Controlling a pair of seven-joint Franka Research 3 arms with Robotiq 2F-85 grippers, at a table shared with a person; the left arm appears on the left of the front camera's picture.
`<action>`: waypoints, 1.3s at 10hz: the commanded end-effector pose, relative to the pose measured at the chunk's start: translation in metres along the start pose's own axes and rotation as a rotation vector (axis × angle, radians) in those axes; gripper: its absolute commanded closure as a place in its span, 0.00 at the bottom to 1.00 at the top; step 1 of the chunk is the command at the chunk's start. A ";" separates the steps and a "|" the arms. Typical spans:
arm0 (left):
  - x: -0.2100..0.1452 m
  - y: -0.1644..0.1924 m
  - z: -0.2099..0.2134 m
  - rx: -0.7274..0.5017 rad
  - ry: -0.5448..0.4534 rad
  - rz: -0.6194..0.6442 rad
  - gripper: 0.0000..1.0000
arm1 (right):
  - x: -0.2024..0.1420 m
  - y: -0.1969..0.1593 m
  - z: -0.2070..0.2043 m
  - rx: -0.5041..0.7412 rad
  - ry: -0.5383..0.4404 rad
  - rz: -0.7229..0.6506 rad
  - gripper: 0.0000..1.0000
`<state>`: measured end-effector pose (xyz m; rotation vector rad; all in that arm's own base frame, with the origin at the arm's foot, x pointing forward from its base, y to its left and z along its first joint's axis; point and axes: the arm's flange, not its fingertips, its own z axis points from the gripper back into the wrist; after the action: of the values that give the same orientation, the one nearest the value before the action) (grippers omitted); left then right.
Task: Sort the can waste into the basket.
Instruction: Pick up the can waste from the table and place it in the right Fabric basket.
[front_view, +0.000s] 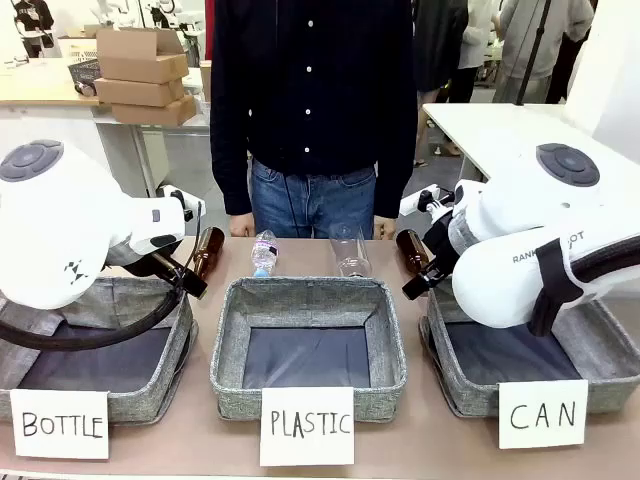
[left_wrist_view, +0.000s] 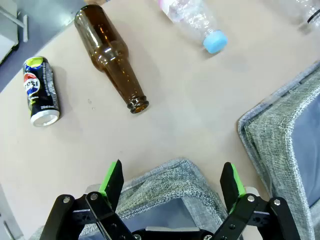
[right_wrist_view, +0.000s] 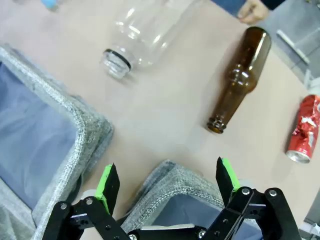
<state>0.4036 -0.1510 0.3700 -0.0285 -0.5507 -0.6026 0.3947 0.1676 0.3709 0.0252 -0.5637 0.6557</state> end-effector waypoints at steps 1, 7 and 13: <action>0.000 0.000 0.000 0.000 0.000 0.000 0.00 | 0.000 0.000 0.000 0.000 0.000 0.000 0.00; 0.000 0.000 0.000 0.000 0.000 0.000 0.00 | 0.000 0.000 0.000 0.000 0.000 0.000 0.00; -0.001 -0.055 0.221 -0.042 0.009 0.117 0.00 | 0.051 0.017 0.169 0.169 0.046 -0.110 0.00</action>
<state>0.3207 -0.1700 0.5170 -0.0578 -0.5463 -0.4918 0.3562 0.1864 0.5072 0.1563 -0.5373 0.6043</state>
